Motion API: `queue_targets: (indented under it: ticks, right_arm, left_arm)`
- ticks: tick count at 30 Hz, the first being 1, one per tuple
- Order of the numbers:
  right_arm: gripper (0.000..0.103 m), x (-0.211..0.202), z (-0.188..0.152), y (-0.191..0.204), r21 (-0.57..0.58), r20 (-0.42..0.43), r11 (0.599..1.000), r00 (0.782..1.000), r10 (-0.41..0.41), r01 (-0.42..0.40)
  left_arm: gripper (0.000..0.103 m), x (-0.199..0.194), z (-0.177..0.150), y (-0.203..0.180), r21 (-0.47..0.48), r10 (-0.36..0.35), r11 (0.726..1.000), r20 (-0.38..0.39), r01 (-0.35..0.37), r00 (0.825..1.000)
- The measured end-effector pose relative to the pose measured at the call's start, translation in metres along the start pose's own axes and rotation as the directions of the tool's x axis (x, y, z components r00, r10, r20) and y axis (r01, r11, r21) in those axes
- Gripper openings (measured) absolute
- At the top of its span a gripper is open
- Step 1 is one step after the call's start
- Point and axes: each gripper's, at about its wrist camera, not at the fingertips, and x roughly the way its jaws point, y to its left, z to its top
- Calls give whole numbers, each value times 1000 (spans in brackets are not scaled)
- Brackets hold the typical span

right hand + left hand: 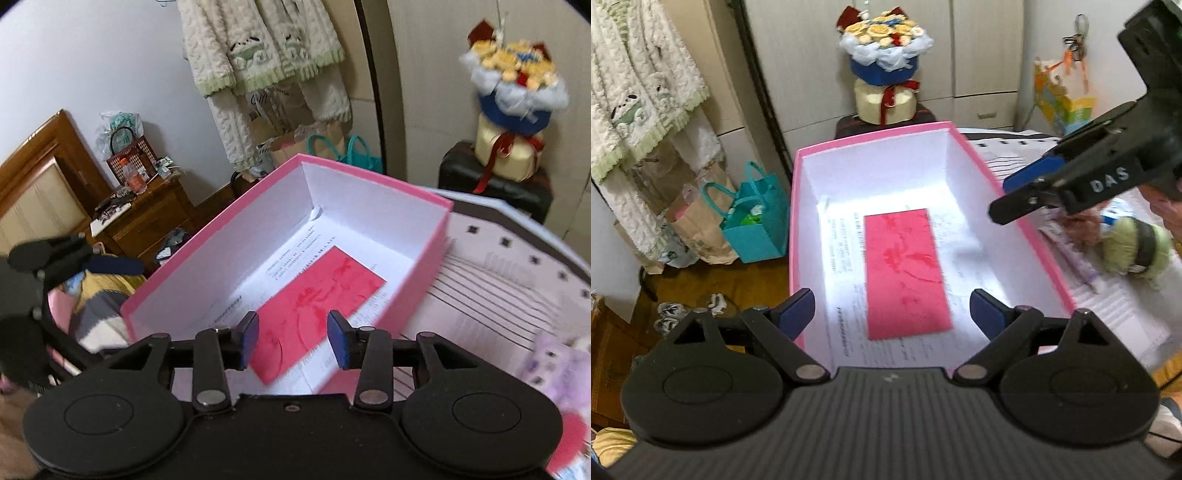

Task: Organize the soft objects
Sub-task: 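Move the right gripper back to the green yarn ball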

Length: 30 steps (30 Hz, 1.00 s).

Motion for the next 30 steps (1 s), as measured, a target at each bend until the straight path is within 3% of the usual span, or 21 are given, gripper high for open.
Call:
queue_targets:
  ticks: [11,16,24,30]
  right_arm:
    - [59,-103,-64,11,-55,117,986,981,-152,159]
    - [63,-127,-106,7,-37,135,981,974,-184,191]
    - [64,-148,-166,7,-21,121,973,966,-227,232]
    - [71,-155,-203,-2,12,141,968,958,-248,249]
  left_arm:
    - [91,-48,-17,-64,135,-147,982,89,134,985]
    - [91,-44,-20,-100,198,-216,959,58,200,975]
    - [91,-35,-25,-149,274,-265,927,1,254,964]
    - [94,-25,-23,-177,299,-301,909,-10,291,953]
